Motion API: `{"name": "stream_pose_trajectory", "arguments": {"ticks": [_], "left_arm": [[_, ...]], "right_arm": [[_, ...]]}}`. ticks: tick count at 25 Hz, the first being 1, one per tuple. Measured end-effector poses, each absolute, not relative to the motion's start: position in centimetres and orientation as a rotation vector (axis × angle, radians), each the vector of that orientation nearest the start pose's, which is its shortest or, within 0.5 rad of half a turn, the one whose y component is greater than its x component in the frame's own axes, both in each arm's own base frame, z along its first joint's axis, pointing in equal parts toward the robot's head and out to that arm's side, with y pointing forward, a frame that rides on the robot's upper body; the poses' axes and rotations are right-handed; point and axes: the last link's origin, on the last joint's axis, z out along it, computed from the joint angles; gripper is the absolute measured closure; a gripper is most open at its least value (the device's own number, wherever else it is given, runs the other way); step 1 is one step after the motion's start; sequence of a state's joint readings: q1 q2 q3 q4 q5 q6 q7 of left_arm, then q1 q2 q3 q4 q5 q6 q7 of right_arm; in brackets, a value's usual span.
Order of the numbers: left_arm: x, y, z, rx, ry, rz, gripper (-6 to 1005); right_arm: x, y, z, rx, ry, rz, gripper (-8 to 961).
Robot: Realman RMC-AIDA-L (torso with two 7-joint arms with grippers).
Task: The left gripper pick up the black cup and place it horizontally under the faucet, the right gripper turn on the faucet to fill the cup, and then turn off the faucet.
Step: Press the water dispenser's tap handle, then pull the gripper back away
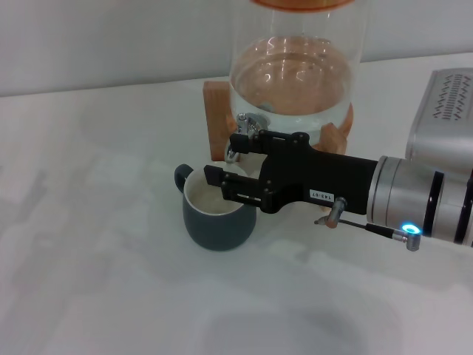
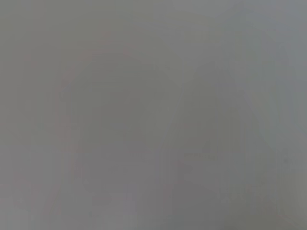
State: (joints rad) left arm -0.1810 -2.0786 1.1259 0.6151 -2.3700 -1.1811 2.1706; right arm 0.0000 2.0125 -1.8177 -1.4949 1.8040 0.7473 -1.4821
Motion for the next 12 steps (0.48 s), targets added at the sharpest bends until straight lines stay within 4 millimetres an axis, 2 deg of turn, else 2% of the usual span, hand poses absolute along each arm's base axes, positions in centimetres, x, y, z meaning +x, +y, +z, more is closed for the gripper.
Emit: {"name": "stream_pose_trajectory", "arguments": {"ticks": [12], "left_arm": [[-31.98,31.26,5.12,-1.767,-0.659,-1.045,119]], "right_arm": [[16.26,28.38,-2.01,-2.455,0.525,0.811,309]]}}
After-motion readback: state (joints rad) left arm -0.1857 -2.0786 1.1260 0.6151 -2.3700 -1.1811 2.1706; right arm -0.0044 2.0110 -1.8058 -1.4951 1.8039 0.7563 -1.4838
